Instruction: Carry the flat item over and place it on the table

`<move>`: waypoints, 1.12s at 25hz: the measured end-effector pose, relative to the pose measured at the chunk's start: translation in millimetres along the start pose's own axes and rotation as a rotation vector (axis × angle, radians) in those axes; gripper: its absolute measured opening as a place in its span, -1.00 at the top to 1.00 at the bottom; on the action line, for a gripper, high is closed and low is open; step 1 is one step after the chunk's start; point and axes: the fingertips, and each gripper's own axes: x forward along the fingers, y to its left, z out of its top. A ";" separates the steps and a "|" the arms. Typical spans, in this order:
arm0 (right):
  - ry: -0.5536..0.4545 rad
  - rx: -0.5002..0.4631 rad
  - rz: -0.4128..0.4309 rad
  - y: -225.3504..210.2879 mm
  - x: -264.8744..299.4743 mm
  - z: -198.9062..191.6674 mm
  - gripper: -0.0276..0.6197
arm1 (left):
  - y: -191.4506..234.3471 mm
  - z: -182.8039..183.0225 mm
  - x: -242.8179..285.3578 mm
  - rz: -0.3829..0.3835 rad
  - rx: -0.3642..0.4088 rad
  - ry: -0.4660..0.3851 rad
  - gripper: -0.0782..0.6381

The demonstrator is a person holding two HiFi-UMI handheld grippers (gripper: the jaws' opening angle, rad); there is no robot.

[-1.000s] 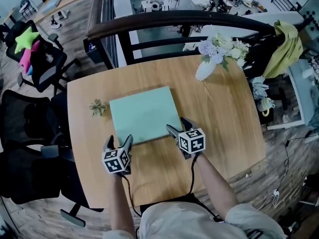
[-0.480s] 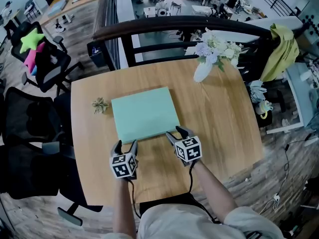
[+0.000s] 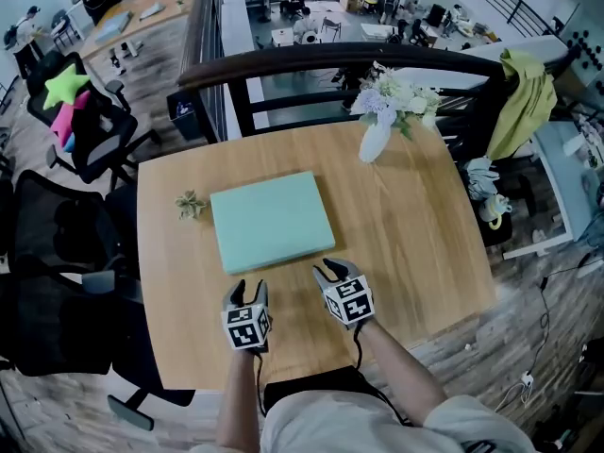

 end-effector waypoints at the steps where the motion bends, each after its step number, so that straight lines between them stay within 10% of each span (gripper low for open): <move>1: 0.002 -0.001 0.000 1.2 -2.2 -2.6 0.53 | -4.2 -1.6 -1.1 0.001 0.009 -0.001 0.22; 11: 0.022 -0.010 0.019 11.0 -22.3 -27.2 0.74 | -48.3 -15.4 -11.6 0.002 0.069 -0.014 0.77; 28: -0.017 -0.021 0.007 12.9 -75.9 -50.0 0.88 | -106.6 -30.1 -38.7 -0.068 0.069 -0.019 0.77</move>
